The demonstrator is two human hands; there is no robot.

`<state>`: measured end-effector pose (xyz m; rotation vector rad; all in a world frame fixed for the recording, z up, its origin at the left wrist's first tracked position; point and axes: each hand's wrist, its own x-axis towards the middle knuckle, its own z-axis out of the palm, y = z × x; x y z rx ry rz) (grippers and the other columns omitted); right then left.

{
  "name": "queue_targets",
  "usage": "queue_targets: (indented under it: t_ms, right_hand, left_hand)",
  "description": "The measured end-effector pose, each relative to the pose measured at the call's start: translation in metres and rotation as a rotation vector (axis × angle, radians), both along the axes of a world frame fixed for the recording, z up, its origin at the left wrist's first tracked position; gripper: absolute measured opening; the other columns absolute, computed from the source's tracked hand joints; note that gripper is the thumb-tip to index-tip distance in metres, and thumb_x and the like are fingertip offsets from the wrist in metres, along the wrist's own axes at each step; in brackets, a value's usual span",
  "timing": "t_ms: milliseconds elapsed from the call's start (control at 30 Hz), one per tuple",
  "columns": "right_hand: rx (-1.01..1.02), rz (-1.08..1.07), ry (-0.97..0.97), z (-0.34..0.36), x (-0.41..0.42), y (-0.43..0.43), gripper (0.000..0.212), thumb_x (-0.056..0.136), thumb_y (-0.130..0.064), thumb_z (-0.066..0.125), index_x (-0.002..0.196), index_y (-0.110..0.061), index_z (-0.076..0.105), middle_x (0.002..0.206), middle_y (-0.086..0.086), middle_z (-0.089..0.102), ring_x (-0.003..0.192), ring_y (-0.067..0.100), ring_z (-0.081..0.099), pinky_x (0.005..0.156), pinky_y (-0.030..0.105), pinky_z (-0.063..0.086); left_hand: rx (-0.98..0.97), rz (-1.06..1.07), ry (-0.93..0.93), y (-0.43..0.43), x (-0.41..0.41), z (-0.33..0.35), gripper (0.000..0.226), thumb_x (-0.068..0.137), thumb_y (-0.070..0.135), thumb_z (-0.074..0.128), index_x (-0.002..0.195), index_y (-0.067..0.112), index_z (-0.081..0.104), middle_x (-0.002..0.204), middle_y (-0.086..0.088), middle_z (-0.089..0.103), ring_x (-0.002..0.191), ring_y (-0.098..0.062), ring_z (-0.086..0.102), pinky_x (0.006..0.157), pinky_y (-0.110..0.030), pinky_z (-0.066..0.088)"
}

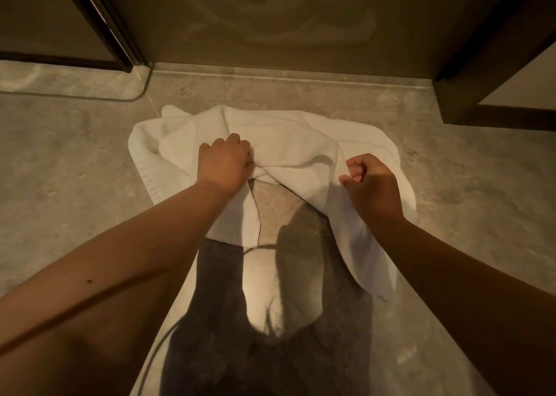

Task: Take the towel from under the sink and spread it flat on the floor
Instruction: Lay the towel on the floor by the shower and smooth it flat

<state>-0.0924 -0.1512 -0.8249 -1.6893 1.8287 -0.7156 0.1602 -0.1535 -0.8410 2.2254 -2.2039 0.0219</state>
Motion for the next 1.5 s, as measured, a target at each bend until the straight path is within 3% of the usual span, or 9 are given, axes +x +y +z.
queue_targets:
  t_ms: [167,367,633,833,1133,1500]
  right_hand:
    - [0.006,0.002,0.015,-0.001,0.0,-0.001,0.018,0.086,-0.013,0.067,0.103,-0.01,0.062,0.083,-0.001,0.056,0.074,0.014,0.05,0.073,0.019,0.04]
    - [0.014,0.005,0.003,-0.001,-0.003,0.0,0.014,0.086,-0.013,0.066,0.099,-0.013,0.061,0.077,-0.005,0.053,0.065,0.004,0.047,0.065,0.009,0.036]
    - [0.028,0.043,-0.122,0.011,-0.004,0.004,0.013,0.086,-0.009,0.062,0.095,-0.017,0.06,0.075,-0.007,0.055,0.068,0.007,0.049,0.067,0.015,0.04]
    - [0.003,0.137,-0.134,0.033,-0.009,0.018,0.017,0.084,-0.01,0.064,0.094,-0.024,0.06,0.077,-0.009,0.058,0.067,0.005,0.051,0.06,0.004,0.041]
    - [0.014,0.331,0.044,0.061,-0.01,0.044,0.016,0.087,-0.018,0.063,0.097,-0.03,0.061,0.087,-0.016,0.059,0.08,0.003,0.055,0.067,0.011,0.039]
    - [0.104,0.61,0.197,0.057,-0.008,0.076,0.014,0.086,-0.015,0.063,0.092,-0.027,0.059,0.089,-0.005,0.059,0.081,0.013,0.055,0.074,0.026,0.045]
  left_hand:
    - [-0.02,0.074,0.084,-0.004,0.0,-0.001,0.023,0.093,0.019,0.047,0.101,0.011,0.066,0.099,-0.011,0.058,0.083,-0.033,0.054,0.065,-0.036,0.029]
    - [-0.07,0.066,0.221,0.002,0.006,0.003,0.023,0.091,0.022,0.052,0.103,0.012,0.069,0.099,-0.009,0.06,0.084,-0.032,0.057,0.067,-0.035,0.031]
    - [-0.136,0.042,0.373,0.02,0.022,0.028,0.019,0.087,0.024,0.059,0.097,0.013,0.069,0.092,-0.007,0.062,0.084,-0.028,0.057,0.066,-0.039,0.045]
    - [-0.151,-0.047,0.359,0.045,0.036,0.051,0.015,0.086,0.025,0.058,0.094,0.015,0.067,0.082,-0.001,0.067,0.077,-0.022,0.059,0.059,-0.031,0.042]
    - [-0.073,-0.242,0.275,0.1,0.057,0.089,0.011,0.085,0.022,0.062,0.092,0.014,0.067,0.082,-0.003,0.067,0.073,-0.022,0.059,0.066,-0.041,0.052]
    - [0.141,-0.415,0.215,0.148,0.065,0.074,0.01,0.083,0.027,0.06,0.083,0.018,0.064,0.075,0.002,0.064,0.069,-0.017,0.055,0.061,-0.032,0.044]
